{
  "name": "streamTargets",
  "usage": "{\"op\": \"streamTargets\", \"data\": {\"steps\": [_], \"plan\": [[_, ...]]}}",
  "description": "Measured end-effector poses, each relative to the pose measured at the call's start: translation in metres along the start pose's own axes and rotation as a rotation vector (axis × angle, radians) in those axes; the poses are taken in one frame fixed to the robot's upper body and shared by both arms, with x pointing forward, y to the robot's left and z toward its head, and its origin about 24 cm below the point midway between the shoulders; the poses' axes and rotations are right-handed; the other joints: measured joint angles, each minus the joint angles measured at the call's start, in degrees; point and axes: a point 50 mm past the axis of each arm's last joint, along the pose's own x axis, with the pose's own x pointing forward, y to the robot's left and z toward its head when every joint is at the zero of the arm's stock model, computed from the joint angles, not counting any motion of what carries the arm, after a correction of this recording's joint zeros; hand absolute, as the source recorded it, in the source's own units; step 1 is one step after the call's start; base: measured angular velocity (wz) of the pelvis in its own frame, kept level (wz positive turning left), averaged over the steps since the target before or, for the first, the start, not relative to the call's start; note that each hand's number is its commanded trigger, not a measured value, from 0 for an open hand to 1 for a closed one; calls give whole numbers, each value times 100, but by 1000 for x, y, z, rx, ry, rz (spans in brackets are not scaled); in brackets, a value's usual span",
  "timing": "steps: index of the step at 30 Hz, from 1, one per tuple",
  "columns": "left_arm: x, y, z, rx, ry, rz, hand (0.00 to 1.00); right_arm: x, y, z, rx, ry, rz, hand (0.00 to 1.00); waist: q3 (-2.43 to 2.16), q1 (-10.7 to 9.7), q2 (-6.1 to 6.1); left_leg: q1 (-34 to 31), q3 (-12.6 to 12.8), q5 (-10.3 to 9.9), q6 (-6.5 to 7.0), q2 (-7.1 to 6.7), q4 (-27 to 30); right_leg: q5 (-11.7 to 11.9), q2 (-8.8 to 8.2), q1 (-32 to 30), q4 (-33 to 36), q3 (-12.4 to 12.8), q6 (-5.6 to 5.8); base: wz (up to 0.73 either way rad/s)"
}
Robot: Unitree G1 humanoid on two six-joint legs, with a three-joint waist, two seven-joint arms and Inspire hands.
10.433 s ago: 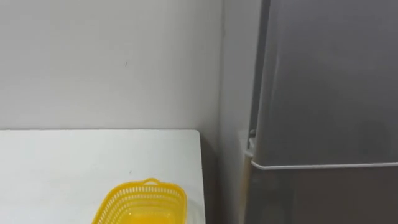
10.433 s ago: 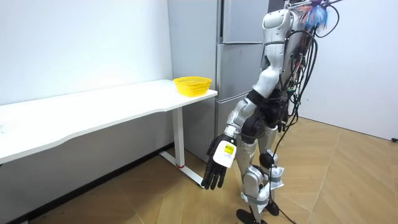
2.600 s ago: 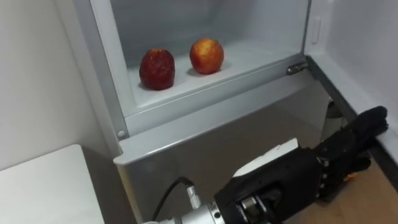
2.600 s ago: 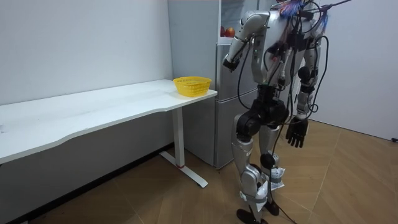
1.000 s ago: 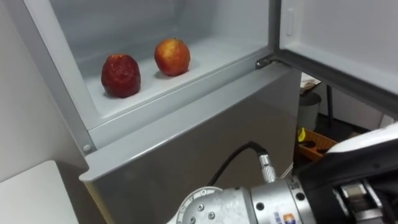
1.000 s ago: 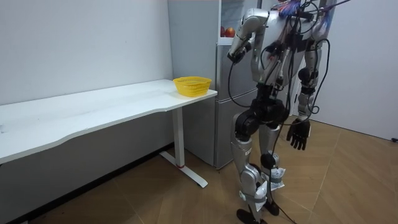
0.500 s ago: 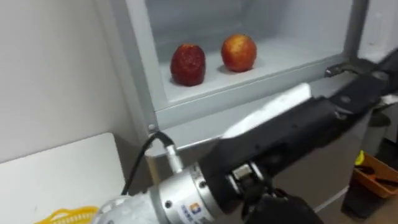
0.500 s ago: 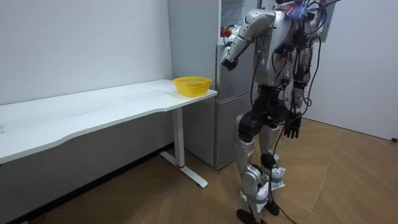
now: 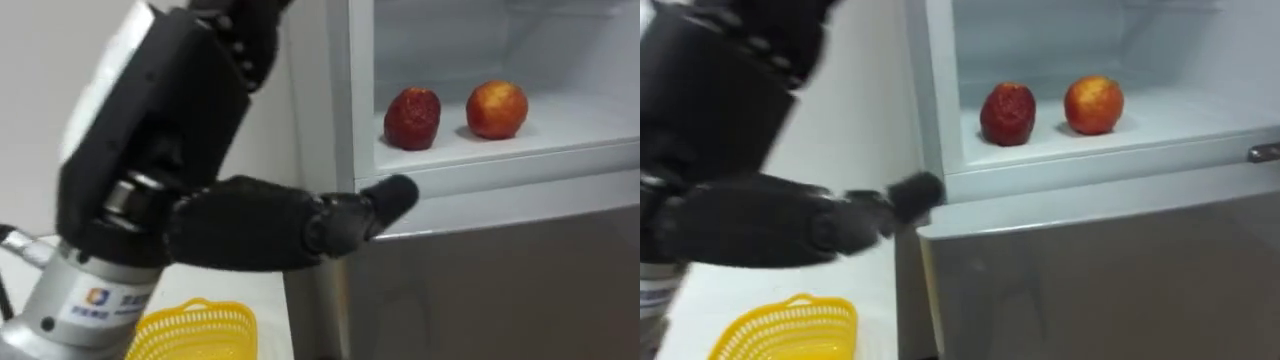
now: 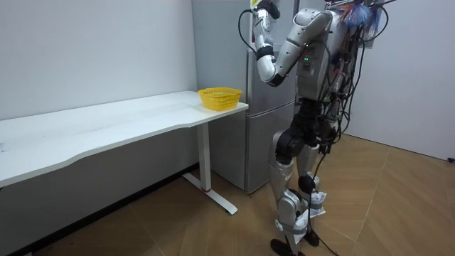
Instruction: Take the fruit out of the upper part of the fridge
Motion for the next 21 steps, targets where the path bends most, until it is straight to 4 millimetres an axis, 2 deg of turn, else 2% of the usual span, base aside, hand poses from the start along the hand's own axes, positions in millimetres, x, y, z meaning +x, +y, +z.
{"op": "streamTargets", "data": {"steps": [2, 4, 6, 9, 11, 15, 18, 20, 21], "plan": [[-6, 21, 7, 104, -27, 129, 0, -1, 4, -12, -10, 22, 8, 0, -19, 145, -4, 14, -35, 8, -3, -4, 3, 1, 2, 26, -6, -8, -2, 5], [-12, 36, 12, 185, -48, 223, 0, -2, 5, -18, -15, 32, 10, 0, -17, 217, -6, 16, -71, 9, -4, -7, 6, 1, -1, 62, -19, -53, -2, 11], [-27, 53, 15, 301, -27, 335, 0, -3, 7, -24, -22, 40, 14, 0, -8, 293, -9, 78, -137, 9, -4, -14, 10, 1, -3, 165, -35, -114, -2, 14], [-44, 71, 16, 377, 21, 447, 0, -3, 8, -25, -8, 36, 11, 0, 7, 439, 17, 93, -142, 9, -5, -17, 11, -10, -13, 176, -75, -147, -3, 4], [-61, 91, 15, 469, 80, 557, 0, -3, 8, -25, 0, 34, 9, 0, 24, 566, 62, 86, -194, 9, -5, -24, 14, -12, -17, 185, -67, -180, -1, 10], [-87, 121, 18, 603, 150, 740, 0, -3, 6, -27, 48, 33, -6, 0, 41, 690, 78, 23, -292, 9, -5, -42, 57, -16, -32, 192, -81, -270, 5, 14], [-112, 136, 21, 696, 222, 851, 0, -4, 3, -31, 65, 47, -15, 0, 47, 770, 81, -4, -365, 10, -2, -70, 51, -30, -52, 193, -84, -328, 23, 11], [-142, 148, 18, 781, 353, 924, 0, -4, 2, -31, 76, 44, -24, 0, 33, 774, 139, -13, -399, 8, 0, -82, 41, -36, -55, 188, -92, -331, 33, 6], [-157, 153, 14, 810, 423, 958, 0, -4, 0, -28, 78, 30, -28, 0, 41, 803, 124, -23, -422, 8, 2, -94, 24, -44, -56, 168, -77, -328, 41, 5]]}}
